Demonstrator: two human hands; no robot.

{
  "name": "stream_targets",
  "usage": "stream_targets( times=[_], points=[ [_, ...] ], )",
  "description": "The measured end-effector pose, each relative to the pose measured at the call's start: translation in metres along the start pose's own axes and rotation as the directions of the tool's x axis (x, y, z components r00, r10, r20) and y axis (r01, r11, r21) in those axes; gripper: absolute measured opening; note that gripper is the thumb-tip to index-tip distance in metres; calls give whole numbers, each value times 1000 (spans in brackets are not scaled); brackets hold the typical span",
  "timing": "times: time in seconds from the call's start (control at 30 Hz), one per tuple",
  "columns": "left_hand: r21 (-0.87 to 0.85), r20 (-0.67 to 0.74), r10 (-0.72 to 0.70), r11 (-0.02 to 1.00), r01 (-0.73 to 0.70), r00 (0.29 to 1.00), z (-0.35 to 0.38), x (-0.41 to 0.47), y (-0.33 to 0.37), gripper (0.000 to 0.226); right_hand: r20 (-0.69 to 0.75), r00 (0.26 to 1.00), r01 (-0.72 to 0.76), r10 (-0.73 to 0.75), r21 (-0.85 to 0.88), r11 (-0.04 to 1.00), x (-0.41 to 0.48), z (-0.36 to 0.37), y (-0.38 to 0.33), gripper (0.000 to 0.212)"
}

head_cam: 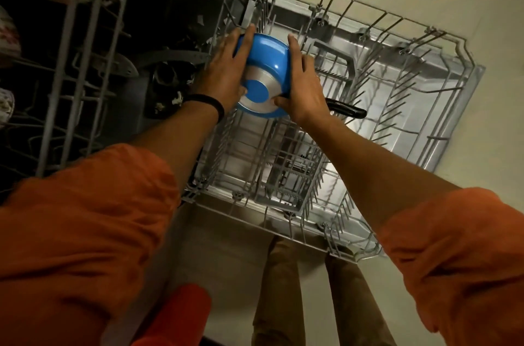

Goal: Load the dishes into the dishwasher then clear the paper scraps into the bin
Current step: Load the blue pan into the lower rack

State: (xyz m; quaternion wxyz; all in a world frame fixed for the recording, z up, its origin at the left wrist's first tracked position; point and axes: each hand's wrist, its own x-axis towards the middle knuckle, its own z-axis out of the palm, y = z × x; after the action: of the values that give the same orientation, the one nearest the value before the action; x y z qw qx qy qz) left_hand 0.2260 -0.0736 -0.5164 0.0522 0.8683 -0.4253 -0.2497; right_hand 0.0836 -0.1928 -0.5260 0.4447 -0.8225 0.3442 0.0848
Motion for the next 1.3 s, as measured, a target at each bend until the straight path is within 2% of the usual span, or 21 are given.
stream_targets(
  times=[0.23, 0.4, 0.53, 0.63, 0.73, 0.9, 1.2, 1.3],
  points=[
    [27, 44, -41, 999, 40, 998, 4, 15, 7, 120, 16, 993, -120, 120, 23, 993, 16, 3, 8, 117],
    [32, 23, -91, 995, 91, 996, 11, 10, 11, 118, -6, 997, -83, 82, -76, 994, 11, 7, 6, 129],
    [50, -8, -94, 994, 94, 996, 18, 0, 11, 117, -26, 998, -63, 61, -118, 991, 3, 9, 13, 129],
    [86, -2, -121, 989, 121, 993, 14, -12, 22, 112, 9, 999, -47, 50, -180, 983, -12, 2, 13, 129],
    [51, 60, -165, 985, 162, 984, 2, -25, 44, 107, 66, 996, -33, 52, -259, 965, -29, -19, 2, 123],
    [22, 62, -195, 981, 194, 979, -42, -63, 98, 97, 107, 993, -3, 40, -325, 946, -71, -70, -35, 107],
    [2, -58, -200, 980, 200, 978, -172, -203, 217, 77, 66, 992, 127, -110, -412, 902, -218, -204, -124, 85],
    [10, -156, -193, 980, 197, 969, -217, -258, 250, 70, 64, 982, 190, -179, -428, 884, -271, -245, -159, 76]
  ],
)
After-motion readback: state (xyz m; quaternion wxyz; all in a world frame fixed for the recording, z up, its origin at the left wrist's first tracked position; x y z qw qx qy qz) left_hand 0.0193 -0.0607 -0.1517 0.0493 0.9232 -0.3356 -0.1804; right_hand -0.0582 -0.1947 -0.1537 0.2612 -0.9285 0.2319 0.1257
